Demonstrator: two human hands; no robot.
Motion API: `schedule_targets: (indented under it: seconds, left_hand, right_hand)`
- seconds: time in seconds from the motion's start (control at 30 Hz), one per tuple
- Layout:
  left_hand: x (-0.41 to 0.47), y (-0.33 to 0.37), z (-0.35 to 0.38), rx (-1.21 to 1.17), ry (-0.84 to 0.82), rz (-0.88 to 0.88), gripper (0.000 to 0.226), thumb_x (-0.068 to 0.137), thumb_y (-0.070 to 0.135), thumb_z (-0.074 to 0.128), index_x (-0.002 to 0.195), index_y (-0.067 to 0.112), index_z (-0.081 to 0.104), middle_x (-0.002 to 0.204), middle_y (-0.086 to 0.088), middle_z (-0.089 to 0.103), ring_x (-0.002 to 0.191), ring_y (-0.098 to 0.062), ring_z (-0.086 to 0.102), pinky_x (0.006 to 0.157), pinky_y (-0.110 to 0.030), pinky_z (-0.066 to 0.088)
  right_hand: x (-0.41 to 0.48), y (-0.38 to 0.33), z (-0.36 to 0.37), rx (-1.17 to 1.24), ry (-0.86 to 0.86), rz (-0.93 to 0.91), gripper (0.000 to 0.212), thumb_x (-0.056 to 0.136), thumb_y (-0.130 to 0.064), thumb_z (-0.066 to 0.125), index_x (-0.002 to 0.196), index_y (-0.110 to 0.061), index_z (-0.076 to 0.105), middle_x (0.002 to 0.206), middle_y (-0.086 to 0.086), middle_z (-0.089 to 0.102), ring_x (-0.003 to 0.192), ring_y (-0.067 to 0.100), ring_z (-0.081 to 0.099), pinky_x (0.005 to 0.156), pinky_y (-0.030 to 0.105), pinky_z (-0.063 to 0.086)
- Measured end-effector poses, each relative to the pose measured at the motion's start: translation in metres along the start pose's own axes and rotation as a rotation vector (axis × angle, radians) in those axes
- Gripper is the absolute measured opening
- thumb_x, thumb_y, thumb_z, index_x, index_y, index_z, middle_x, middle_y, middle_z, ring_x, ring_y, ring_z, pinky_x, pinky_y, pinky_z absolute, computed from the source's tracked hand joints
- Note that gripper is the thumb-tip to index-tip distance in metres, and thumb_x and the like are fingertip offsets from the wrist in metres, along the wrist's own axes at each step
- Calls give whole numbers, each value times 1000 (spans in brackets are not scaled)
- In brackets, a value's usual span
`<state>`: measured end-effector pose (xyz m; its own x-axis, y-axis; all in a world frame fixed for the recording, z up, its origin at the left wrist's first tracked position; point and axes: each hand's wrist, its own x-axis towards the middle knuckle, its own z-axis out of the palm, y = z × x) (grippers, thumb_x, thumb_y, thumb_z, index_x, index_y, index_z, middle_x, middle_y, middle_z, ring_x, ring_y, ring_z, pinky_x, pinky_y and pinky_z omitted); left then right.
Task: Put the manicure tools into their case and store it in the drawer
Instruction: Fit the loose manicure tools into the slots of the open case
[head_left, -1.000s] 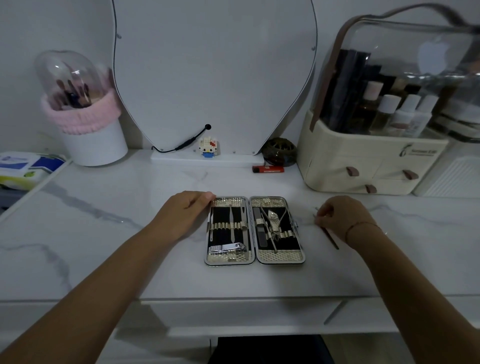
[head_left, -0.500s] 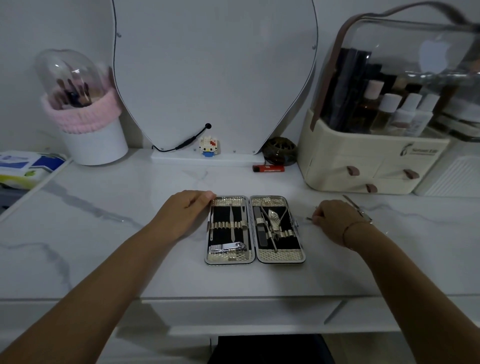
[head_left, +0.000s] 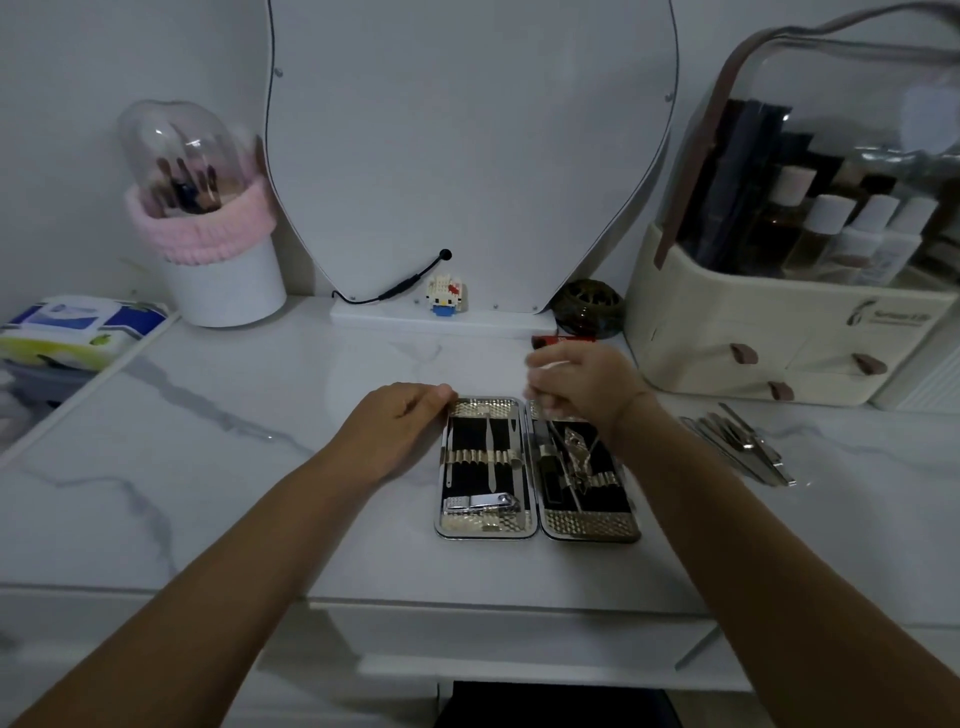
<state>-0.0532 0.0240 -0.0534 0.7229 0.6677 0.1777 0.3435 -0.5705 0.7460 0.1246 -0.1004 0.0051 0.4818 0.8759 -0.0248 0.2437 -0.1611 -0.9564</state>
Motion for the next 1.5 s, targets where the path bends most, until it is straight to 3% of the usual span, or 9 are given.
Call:
schedule_targets:
  seconds: [0.23,0.53,0.77,0.97,1.13,1.27,1.33,1.4,1.5]
  left_hand:
    - [2,-3,-2,-22,22,-30,38,97,43,37,106,27,70,104,6,70,97,-9,61,81,-16,41]
    - [3,-5,-2,-31,28,-16,39,97,41,37,108,25,70,108,4,71,99,-8,61,81,-12,40]
    - [5,-7,-1,-20,20,-23,41,97,45,34,109,28,70,106,2,71,99,-10,63,90,-28,46]
    - [4,-6,-2,-56,20,-27,43,97,46,34,109,28,70,110,6,70,103,-7,61,91,-22,43]
    - [5,-5,-1,-55,22,-36,45,96,47,32,109,26,70,111,5,70,105,-8,61,93,-24,42]
    - [4,-5,-2,-69,19,-41,46,96,48,32,109,25,70,112,5,70,105,-8,60,90,-21,41]
    - [5,-6,-2,-80,25,-49,46,95,49,33,108,26,71,111,5,70,105,-8,61,90,-21,41]
    - [4,-5,-2,-84,30,-53,44,95,48,34,107,27,71,110,5,70,104,-9,61,90,-23,42]
    - [3,-5,-1,-117,33,-76,43,95,48,35,106,27,70,112,5,69,106,-8,59,85,-14,38]
  right_hand:
    - [31,-2,57,15,-22,122,10,82,-5,64,91,-9,62,74,14,66,54,14,60,46,17,51]
    - [39,3,61,-90,14,79,14,82,-5,64,96,-6,63,70,11,66,54,14,60,46,16,51]
    - [38,4,59,-251,-65,46,9,81,-8,65,90,-10,65,67,5,65,56,10,58,51,17,49]
    - [36,4,54,-494,-102,-113,16,84,-20,61,88,-9,73,72,-8,61,63,1,51,58,13,39]
    - [32,3,49,-672,-204,-146,25,88,-28,54,91,-11,73,88,9,69,84,24,59,73,30,46]
    - [25,1,45,-797,-310,-260,35,92,-30,49,59,-24,58,64,3,53,63,16,47,63,31,37]
    - [18,3,41,-787,-323,-301,28,93,-28,46,79,-18,68,79,8,57,76,19,50,72,33,41]
    - [10,8,29,-710,-228,-367,25,92,-25,48,107,-17,66,98,5,59,90,14,51,82,25,43]
    - [-3,17,-11,-612,8,-362,21,89,-22,54,105,-16,66,97,-4,64,83,-1,55,78,13,44]
